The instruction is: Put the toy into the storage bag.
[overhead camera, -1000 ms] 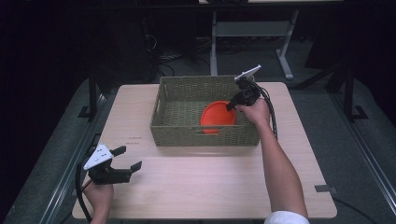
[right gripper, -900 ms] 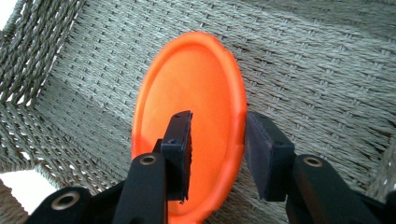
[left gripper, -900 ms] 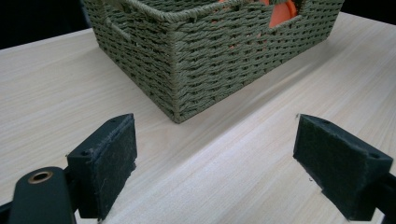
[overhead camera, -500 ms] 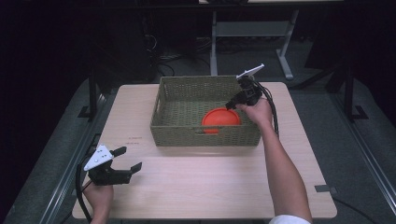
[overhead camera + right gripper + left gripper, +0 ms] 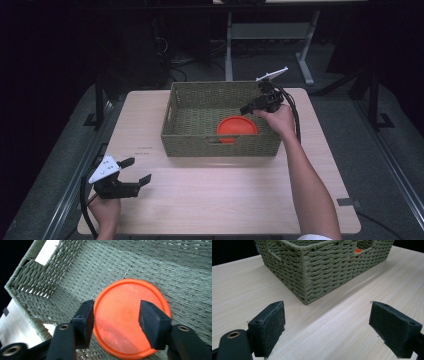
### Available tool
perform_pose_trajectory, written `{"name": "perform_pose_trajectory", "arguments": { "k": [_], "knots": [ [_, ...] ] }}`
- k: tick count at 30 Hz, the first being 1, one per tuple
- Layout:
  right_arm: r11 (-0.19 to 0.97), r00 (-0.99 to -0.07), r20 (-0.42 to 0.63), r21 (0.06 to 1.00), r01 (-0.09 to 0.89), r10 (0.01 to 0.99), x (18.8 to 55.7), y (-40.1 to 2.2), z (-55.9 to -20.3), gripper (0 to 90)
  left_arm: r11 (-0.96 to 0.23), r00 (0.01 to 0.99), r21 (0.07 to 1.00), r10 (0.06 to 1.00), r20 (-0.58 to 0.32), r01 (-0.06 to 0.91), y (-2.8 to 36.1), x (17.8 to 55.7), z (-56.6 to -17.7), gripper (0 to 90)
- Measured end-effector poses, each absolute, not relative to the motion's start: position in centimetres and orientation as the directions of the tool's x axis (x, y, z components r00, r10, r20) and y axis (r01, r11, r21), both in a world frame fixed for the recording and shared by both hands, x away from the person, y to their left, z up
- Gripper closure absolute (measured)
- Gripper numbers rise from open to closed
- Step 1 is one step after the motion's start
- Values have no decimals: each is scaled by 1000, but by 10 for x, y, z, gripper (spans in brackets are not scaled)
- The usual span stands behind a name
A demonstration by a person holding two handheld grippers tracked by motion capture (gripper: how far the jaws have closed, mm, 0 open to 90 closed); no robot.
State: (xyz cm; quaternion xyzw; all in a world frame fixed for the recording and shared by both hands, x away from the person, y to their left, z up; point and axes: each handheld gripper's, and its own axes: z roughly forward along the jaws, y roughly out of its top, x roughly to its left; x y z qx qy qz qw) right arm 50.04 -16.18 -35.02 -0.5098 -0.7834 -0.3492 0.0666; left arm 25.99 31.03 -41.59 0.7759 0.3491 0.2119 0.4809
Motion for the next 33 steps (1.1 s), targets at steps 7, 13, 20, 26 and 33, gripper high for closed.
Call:
{"name": "perform_pose_trajectory", "arguments": {
  "k": [7, 13, 20, 26, 33],
  "knots": [
    [235, -492, 479, 499, 834, 727, 493, -160, -342, 412, -294, 666, 893, 746, -7, 339, 309, 259, -416, 127],
    [250, -509, 470, 508, 824, 721, 488, -159, -337, 393, -295, 665, 894, 746, -3, 336, 310, 259, -415, 126],
    [226, -508, 495, 523, 822, 705, 480, -164, -331, 363, -293, 667, 895, 745, -7, 336, 311, 260, -416, 127],
    [228, -526, 500, 540, 811, 688, 466, -171, -327, 340, -294, 667, 895, 745, -5, 335, 311, 259, -415, 126],
    [238, -555, 490, 567, 789, 672, 451, -177, -313, 318, -287, 664, 897, 748, -9, 336, 311, 259, -415, 126]
  ]
}}
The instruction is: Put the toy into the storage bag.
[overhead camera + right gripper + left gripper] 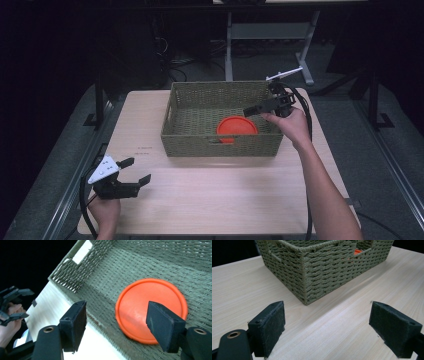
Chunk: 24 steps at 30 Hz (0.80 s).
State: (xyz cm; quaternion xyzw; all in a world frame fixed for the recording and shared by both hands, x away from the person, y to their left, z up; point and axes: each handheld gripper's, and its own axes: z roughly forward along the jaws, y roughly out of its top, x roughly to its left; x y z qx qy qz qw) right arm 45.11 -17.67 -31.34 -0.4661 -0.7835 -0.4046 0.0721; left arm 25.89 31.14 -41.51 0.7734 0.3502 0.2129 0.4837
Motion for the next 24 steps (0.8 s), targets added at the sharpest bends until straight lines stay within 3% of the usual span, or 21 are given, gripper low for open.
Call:
{"name": "perform_pose_trajectory", "arguments": {
  "k": [24],
  "knots": [
    [268, -644, 435, 657, 705, 629, 363, -205, -305, 263, -288, 668, 896, 744, -13, 339, 311, 258, -415, 126]
  ]
}}
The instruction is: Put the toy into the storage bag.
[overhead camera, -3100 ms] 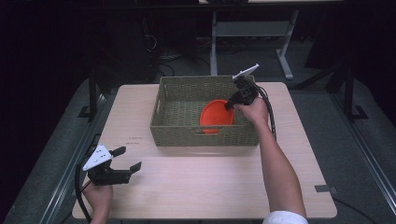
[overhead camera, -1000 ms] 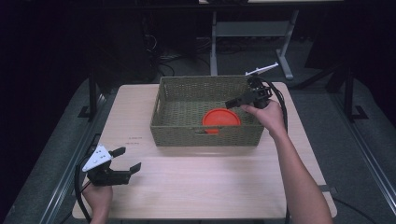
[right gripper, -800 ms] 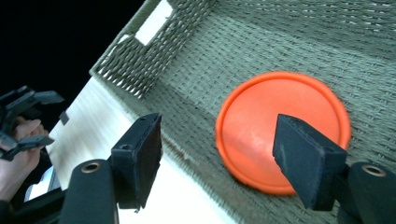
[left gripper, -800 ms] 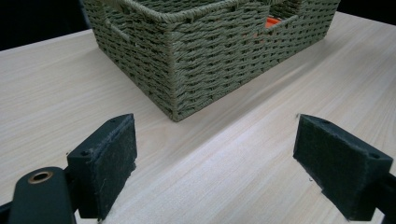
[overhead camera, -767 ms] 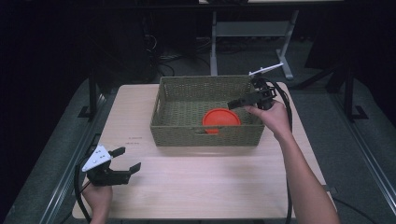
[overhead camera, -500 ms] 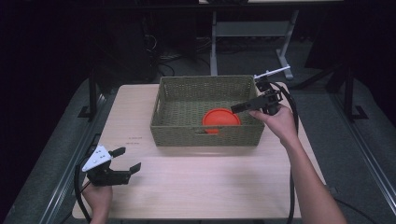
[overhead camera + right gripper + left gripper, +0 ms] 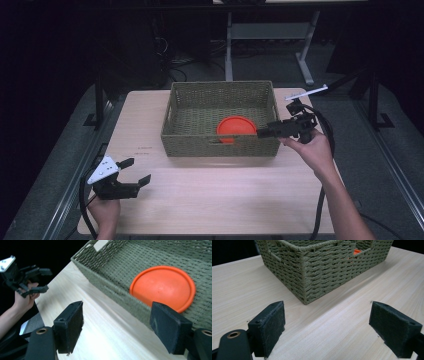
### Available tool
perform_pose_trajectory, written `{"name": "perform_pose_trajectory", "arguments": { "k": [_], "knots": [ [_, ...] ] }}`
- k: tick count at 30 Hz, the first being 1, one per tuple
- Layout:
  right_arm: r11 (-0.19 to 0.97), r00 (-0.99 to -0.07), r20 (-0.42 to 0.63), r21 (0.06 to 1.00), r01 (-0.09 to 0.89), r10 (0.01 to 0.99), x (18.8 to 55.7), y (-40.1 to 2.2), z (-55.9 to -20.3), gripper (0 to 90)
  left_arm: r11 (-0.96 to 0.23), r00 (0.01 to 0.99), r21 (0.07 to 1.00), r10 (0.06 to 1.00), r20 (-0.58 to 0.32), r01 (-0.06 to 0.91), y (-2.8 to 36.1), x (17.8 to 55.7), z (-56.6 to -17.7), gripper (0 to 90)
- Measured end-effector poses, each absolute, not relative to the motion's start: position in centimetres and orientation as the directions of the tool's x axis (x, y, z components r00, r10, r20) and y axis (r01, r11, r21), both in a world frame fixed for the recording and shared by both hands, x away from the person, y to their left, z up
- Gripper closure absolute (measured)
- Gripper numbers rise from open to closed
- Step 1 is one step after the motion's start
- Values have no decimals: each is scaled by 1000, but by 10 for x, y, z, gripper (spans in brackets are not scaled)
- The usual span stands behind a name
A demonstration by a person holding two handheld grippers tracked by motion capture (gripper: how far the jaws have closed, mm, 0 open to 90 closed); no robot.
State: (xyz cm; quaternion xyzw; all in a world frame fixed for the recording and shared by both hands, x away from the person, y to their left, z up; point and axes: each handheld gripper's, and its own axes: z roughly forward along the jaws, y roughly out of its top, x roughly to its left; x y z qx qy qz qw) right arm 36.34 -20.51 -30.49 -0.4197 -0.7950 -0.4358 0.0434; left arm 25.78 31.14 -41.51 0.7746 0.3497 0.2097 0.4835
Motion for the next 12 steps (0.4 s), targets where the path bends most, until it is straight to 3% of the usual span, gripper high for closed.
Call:
{"name": "perform_pose_trajectory", "arguments": {
  "k": [8, 12],
  "knots": [
    [229, -647, 444, 686, 690, 620, 332, -226, -323, 252, -279, 658, 897, 753, -17, 342, 315, 256, -415, 127],
    [167, -667, 442, 747, 644, 600, 310, -238, -323, 234, -284, 654, 896, 757, -9, 341, 315, 256, -415, 127]
  ]
}}
